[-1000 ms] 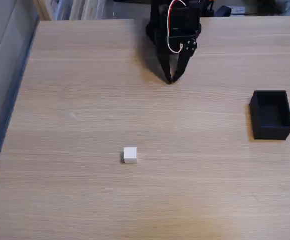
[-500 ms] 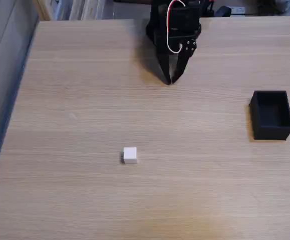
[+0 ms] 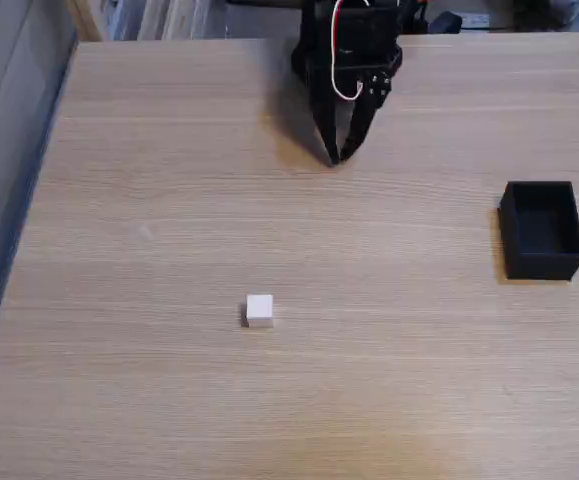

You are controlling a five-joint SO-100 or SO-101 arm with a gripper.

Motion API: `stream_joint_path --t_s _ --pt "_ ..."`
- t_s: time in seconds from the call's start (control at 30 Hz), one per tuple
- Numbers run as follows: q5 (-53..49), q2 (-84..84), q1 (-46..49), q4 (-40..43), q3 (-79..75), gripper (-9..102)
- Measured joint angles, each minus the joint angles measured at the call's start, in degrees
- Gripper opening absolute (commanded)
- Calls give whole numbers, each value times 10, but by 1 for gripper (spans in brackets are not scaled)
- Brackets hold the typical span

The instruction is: Pick a white block and place it in the black box.

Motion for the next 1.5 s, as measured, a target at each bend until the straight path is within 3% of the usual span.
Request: stream_joint_path --t_s 0.57,1.07,1.5 --pt "64 -264 17 -94 -182 24" --pt "17 -539 99 -298 -286 24" --pt "4 -720 143 -362 -413 24"
